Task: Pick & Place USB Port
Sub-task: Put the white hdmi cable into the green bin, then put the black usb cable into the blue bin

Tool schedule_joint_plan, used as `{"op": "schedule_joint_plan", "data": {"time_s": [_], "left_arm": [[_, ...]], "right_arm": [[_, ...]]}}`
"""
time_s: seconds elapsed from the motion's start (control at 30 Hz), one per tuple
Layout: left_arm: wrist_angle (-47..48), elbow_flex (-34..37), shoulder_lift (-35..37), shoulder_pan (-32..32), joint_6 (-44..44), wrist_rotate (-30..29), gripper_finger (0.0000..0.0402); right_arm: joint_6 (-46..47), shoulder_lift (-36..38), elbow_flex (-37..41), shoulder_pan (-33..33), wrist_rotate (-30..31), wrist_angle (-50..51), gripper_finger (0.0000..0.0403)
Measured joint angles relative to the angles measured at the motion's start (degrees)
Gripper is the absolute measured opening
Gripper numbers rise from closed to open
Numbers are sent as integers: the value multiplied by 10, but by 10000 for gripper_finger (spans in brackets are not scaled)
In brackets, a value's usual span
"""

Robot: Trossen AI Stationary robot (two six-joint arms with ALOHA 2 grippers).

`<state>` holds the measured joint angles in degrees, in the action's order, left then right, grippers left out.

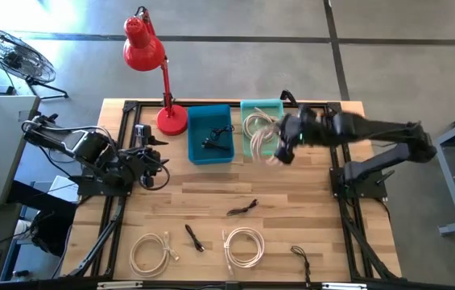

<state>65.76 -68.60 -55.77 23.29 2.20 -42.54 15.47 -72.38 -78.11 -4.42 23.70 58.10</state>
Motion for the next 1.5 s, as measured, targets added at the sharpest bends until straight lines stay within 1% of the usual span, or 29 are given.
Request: {"op": "schedule_joint_plan", "data": {"time_s": [0.07, 0.17, 0.23, 0.37, 0.43, 0.53, 0.63, 0.77, 0.87, 1.0, 1.07, 1.13, 1.23, 1.3, 1.37, 1.5], "left_arm": [[0, 0, 0, 0, 0, 0, 247], [0, 0, 0, 0, 4, -9, 247], [0, 0, 0, 0, 5, -17, 247], [0, 0, 0, 0, 5, -20, 247], [0, 0, 0, 0, 5, -20, 247], [0, 0, 0, 0, 5, -20, 247], [0, 0, 0, 0, 5, -20, 247], [0, 0, 0, 0, 5, -21, 247], [0, 0, 0, 0, 5, -22, 247], [0, 0, 0, 0, 5, -27, 248], [2, 0, 0, 0, -2, -13, 248], [9, 0, 0, 0, -10, 14, 248], [17, 0, 2, 0, -14, 28, 248], [26, 0, 2, 0, -19, 22, 248], [32, 0, 2, 0, -25, 7, 248], [35, 0, 2, 0, -25, -4, 248]], "right_arm": [[-41, 0, -15, -49, -8, -15, 17], [-85, -7, -25, -126, -75, -45, 17], [-107, -17, -24, -171, -108, -60, 17], [-138, -65, -23, -242, -152, -62, 17], [-144, -100, -23, -265, -170, -62, 17], [-167, -154, -23, -284, -176, -62, 17], [-172, -207, -23, -293, -153, -62, 17], [-189, -265, -23, -304, -155, -65, 17], [-195, -297, -23, -312, -147, -69, 17], [-215, -320, -23, -326, -150, -75, 17], [-224, -324, -23, -329, -152, -75, 21], [-233, -325, -23, -329, -150, -76, 48], [-235, -325, -23, -327, -151, -81, 105], [-235, -325, -23, -326, -149, -83, 138], [-235, -325, -23, -327, -130, -86, 166], [-236, -323, -23, -327, -100, -86, 204]]}}
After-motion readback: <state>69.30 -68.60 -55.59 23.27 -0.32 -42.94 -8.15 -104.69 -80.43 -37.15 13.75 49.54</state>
